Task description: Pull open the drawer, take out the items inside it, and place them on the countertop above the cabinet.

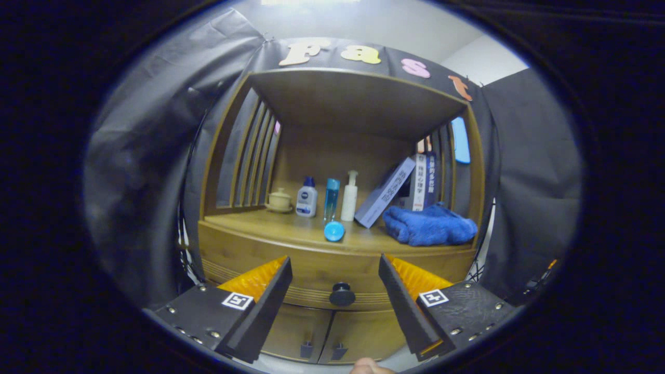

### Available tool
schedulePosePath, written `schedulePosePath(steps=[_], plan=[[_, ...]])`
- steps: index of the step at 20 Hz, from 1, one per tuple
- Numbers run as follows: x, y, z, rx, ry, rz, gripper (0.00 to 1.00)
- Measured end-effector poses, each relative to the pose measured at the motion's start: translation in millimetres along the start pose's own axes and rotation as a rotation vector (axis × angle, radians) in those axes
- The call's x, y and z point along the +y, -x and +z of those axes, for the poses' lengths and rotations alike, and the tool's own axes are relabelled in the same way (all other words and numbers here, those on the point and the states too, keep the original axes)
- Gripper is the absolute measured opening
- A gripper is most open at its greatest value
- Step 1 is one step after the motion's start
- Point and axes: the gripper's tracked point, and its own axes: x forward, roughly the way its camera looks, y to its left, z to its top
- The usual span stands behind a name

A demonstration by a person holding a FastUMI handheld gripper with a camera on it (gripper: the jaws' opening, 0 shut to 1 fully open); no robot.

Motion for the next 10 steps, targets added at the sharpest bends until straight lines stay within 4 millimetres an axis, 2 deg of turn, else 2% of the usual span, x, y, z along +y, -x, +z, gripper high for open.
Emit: schedulePosePath(steps=[2,4,7,10], plan=[[-1.8,19.1,23.3,0.016,-0.017,0.012,1.0],[-12.8,40.3,47.5,0.024,-0.014,0.002,1.0],[-20.4,73.7,90.6,-0.019,-0.058,-0.001,1.0],[-24.9,103.6,120.7,-0.013,-0.107,0.017,1.0]])
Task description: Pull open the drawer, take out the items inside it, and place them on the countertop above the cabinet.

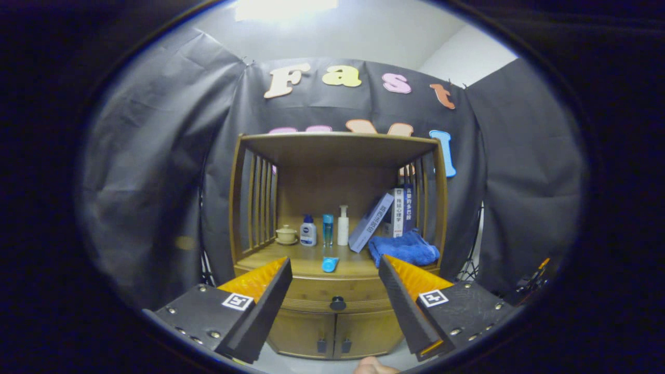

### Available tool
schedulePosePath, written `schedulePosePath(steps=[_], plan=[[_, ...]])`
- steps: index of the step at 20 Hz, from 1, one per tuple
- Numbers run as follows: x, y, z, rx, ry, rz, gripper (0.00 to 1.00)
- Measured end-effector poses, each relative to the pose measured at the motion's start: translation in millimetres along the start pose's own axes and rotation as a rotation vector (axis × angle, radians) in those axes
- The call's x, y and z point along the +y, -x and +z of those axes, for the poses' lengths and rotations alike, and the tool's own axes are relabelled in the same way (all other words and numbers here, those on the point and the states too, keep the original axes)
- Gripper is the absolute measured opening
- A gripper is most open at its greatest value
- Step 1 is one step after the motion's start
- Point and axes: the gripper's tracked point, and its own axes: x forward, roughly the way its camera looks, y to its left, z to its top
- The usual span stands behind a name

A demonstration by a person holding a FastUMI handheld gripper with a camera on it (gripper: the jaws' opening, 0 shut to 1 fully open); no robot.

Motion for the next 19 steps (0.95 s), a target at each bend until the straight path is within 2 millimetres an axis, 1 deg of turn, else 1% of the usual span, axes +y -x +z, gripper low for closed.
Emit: schedulePosePath(steps=[4,6,9,10,15,17,19], plan=[[-1.7,33.8,46.1,-0.048,-0.024,0.02,1.0],[-1.1,48.6,58.6,-0.059,-0.034,0.034,1.0],[4.7,59.4,65.6,-0.049,-0.043,0.065,1.0],[5.1,62.2,64.5,-0.039,-0.035,0.073,1.0],[0.1,73.9,69.7,-0.074,-0.013,0.058,1.0],[-2.9,75.7,64.9,-0.077,-0.008,0.048,1.0],[-2.5,73.4,58.2,-0.067,-0.004,0.045,1.0]])
